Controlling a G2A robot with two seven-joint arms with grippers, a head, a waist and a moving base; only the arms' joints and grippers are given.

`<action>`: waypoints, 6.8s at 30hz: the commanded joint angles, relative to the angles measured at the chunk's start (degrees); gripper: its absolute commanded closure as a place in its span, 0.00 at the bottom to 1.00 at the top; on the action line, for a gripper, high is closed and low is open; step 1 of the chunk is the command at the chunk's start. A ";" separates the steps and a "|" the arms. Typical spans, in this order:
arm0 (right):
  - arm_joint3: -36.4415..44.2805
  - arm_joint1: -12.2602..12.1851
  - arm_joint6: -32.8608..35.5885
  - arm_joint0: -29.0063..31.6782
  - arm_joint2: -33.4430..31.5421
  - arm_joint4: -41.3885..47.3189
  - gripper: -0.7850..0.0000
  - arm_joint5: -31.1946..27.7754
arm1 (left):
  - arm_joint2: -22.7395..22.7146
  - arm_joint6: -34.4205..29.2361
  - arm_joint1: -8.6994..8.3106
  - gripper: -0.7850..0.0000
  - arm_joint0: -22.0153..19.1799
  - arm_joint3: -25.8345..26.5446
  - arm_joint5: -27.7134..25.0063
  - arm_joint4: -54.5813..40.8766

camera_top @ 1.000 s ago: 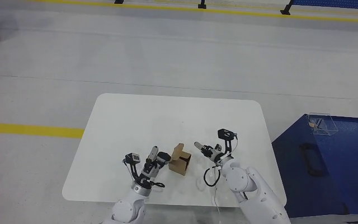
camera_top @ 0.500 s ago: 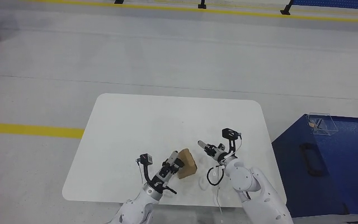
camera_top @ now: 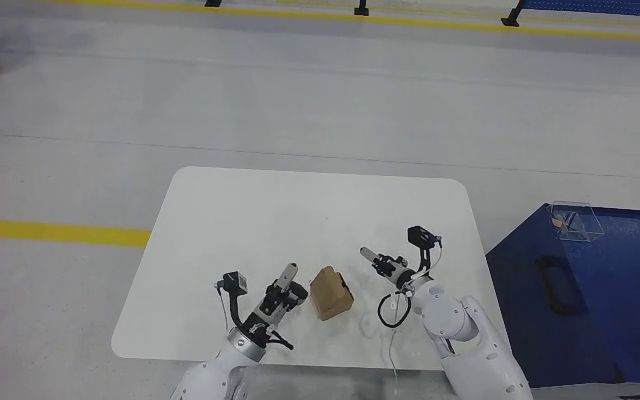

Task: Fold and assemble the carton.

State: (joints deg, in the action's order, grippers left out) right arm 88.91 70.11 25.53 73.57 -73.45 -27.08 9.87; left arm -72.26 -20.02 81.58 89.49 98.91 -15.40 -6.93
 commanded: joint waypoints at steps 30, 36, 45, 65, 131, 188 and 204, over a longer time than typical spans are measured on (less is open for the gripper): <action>2.28 -0.03 -3.90 3.34 -0.01 -5.02 0.00 -1.90 | 10.62 -12.30 -1.13 0.00 -11.50 0.17 44.40 43.34; 2.87 -0.04 -4.24 4.09 0.05 -5.47 0.00 -3.50 | 12.60 -10.53 -0.48 0.00 -14.22 -3.20 45.24 42.75; 4.68 -0.38 -3.60 5.98 0.07 -9.30 0.00 -5.57 | 14.25 -7.95 0.35 0.00 -15.63 -5.95 44.03 39.12; 2.75 0.67 -4.24 3.99 5.42 -15.22 0.00 -1.15 | 11.81 -5.26 0.67 0.06 -14.85 -7.45 36.89 29.01; 2.33 2.84 -8.35 5.54 7.31 -22.56 0.00 1.98 | 12.97 -2.33 0.31 0.31 -14.62 -9.74 34.42 24.86; 3.05 3.59 -6.65 6.00 5.19 -24.63 0.00 1.04 | 10.80 14.36 -2.13 0.00 -6.68 -0.44 16.05 49.73; 2.13 3.93 -6.58 4.89 -0.42 -15.15 0.00 5.28 | 15.15 34.15 -5.29 0.00 -10.65 -11.53 -2.30 100.67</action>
State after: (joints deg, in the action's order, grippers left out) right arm 91.03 74.04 18.99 78.44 -73.90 -42.19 15.16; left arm -56.82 14.80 76.36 79.20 87.84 -17.07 93.99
